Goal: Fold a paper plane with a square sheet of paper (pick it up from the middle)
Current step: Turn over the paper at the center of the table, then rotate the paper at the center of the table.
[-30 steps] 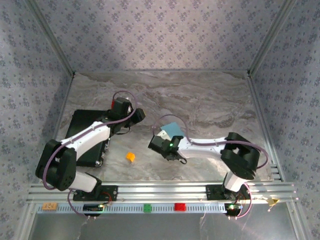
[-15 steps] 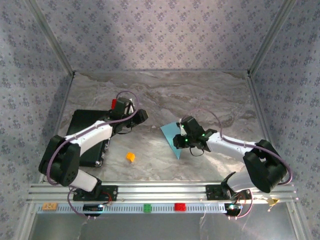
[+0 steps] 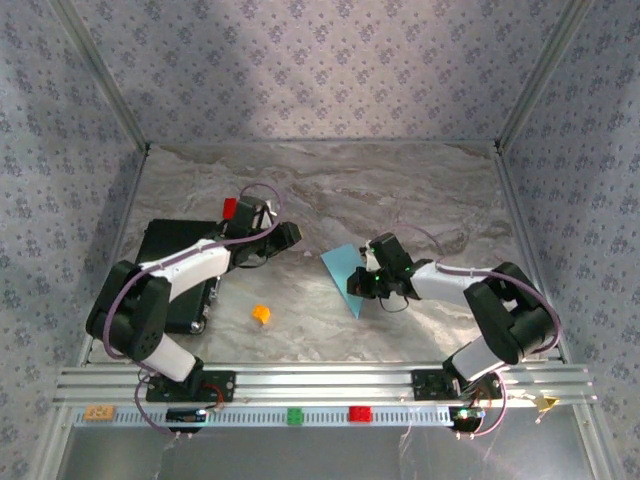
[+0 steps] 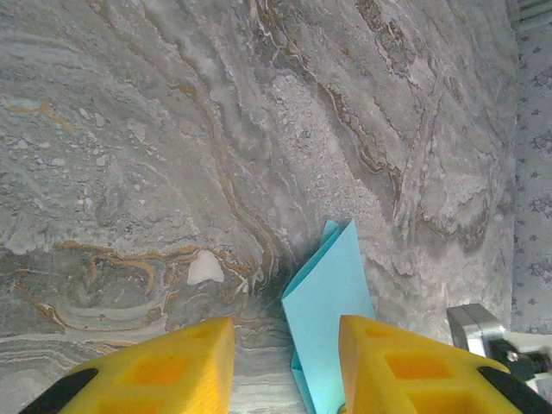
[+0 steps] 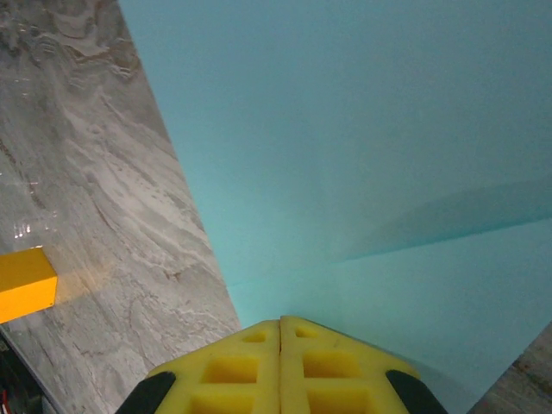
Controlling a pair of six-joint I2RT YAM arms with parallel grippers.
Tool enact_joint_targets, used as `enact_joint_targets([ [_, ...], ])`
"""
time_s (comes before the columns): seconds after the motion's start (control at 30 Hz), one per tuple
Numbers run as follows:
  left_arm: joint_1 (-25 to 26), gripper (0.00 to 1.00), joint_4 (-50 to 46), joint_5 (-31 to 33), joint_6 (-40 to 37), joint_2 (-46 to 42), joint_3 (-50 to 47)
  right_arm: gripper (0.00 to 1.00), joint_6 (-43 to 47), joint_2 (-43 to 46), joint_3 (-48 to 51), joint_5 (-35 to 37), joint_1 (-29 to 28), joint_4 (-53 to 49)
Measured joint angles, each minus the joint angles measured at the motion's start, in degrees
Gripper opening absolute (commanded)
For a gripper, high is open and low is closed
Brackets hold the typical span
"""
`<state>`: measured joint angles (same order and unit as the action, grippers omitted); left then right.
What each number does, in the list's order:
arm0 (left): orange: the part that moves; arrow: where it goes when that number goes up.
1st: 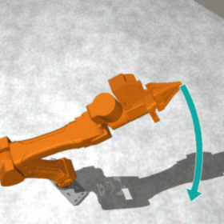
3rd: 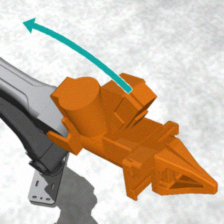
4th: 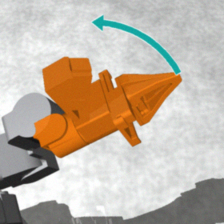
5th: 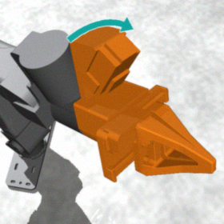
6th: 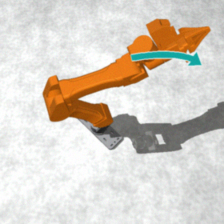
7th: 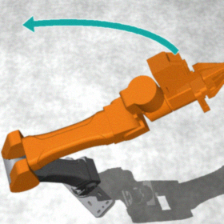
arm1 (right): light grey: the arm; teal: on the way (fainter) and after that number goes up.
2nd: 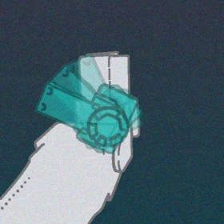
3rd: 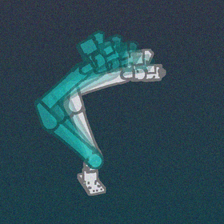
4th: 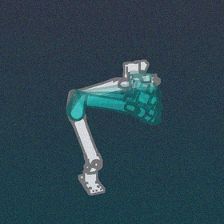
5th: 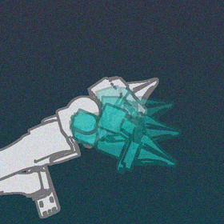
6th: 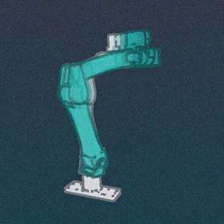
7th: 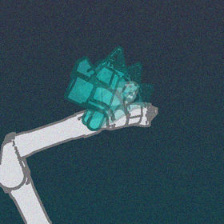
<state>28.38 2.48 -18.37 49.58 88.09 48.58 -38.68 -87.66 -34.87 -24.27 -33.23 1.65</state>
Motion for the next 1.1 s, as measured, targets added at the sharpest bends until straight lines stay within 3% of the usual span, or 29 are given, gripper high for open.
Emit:
enact_joint_targets([
  [0.33, 0.02, 0.32, 0.55, -2.05, 0.22, 2.4, 0.04, 0.08, -15.76, -2.78, 1.07, 1.95, -1.36, 6.78],
  [0.6, 1.01, 0.29, 0.76, -4.39, 0.9, 4.81, 1.57, 0.15, -37.07, -1.27, 9.6, 10.1, -6.12, 24.9],
  [0.83, 3.48, 0.23, 1.2, -9.29, 0.81, 10.29, 4.68, 0.14, -36.13, 1.86, 6.82, 9.99, -6.16, 22.16],
  [1.1, 7.39, 0.22, 0.76, -12.59, -0.09, 15.52, 11.85, 0.13, -27.65, 11.02, 6.62, 10.27, -0.59, 11.32],
])
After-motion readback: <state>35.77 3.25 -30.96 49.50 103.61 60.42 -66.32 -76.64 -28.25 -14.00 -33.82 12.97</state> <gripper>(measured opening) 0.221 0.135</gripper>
